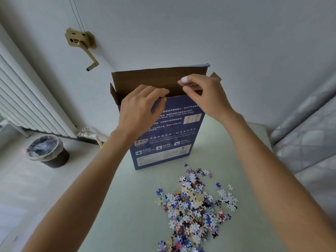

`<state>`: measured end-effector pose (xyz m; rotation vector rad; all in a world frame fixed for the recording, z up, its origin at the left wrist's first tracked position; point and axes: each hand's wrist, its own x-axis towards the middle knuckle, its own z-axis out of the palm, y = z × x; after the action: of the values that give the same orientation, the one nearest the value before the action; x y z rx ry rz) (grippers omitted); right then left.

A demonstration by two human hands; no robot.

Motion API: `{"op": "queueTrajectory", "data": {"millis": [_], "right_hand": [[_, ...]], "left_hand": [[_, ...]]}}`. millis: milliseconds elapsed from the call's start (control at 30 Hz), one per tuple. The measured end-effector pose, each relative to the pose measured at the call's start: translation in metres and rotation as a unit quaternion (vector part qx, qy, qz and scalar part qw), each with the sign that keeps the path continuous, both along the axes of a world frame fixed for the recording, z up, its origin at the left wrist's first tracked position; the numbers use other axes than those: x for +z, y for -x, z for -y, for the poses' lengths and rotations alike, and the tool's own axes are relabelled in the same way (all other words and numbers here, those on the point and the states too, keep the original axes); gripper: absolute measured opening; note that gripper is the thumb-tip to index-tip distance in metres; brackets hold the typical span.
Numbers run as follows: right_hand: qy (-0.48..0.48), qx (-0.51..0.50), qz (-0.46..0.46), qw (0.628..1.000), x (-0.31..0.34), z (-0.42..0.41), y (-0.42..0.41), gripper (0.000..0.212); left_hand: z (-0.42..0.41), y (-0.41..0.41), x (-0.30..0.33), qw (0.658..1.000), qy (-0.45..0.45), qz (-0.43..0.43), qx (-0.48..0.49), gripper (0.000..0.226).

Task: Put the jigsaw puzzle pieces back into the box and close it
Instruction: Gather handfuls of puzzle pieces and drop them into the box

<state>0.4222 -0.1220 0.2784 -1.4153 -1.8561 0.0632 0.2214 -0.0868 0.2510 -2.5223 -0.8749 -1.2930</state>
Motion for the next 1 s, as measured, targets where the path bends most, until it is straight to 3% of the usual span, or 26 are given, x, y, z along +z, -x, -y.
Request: {"op": "queueTrajectory", "data": {"millis": [67,133,300,367,433,500,567,633,767,867,1000], "right_hand": [[-0.037,-0.036,-0.003,0.999,-0.024,0.032,-0.001,0.024],[-0.019,-0.054,-0.009,0.998,-0.066,0.068,-0.005,0.023],[0.208,-0.106,-0.025,0.972,-0.181,0.146,-0.01,0.025],[0.326,-0.135,-0.005,0.936,-0.22,0.174,-0.012,0.033],[0.422,-0.166,0.016,0.891,-0.253,0.197,-0.014,0.05],[0.495,-0.22,0.017,0.841,-0.275,0.212,-0.016,0.07],[0.551,-0.268,0.003,0.79,-0.287,0.222,-0.014,0.085],[0.574,-0.283,0.005,0.768,-0.294,0.226,-0.007,0.095],[0.562,-0.239,0.083,0.788,-0.301,0.225,0.02,0.107],[0.527,-0.232,0.091,0.813,-0.304,0.222,0.037,0.099],[0.493,-0.241,0.067,0.833,-0.304,0.217,0.044,0.079]], "left_hand": [[0.017,-0.001,-0.019,0.997,-0.053,0.023,-0.042,0.017],[0.038,-0.003,-0.052,0.995,-0.034,0.019,-0.091,0.016],[0.086,-0.007,-0.152,0.975,0.19,-0.059,-0.093,0.019],[0.099,-0.009,-0.19,0.928,0.331,-0.163,-0.049,0.033],[0.108,-0.012,-0.224,0.849,0.449,-0.278,0.005,0.058],[0.114,-0.014,-0.249,0.782,0.522,-0.335,0.051,0.085],[0.12,-0.018,-0.268,0.748,0.555,-0.354,0.08,0.103],[0.126,-0.02,-0.277,0.742,0.548,-0.376,0.085,0.11],[0.146,-0.026,-0.282,0.747,0.525,-0.407,0.031,0.119],[0.16,-0.028,-0.285,0.755,0.521,-0.399,0.02,0.121],[0.167,-0.026,-0.288,0.771,0.532,-0.348,0.012,0.104]]}}
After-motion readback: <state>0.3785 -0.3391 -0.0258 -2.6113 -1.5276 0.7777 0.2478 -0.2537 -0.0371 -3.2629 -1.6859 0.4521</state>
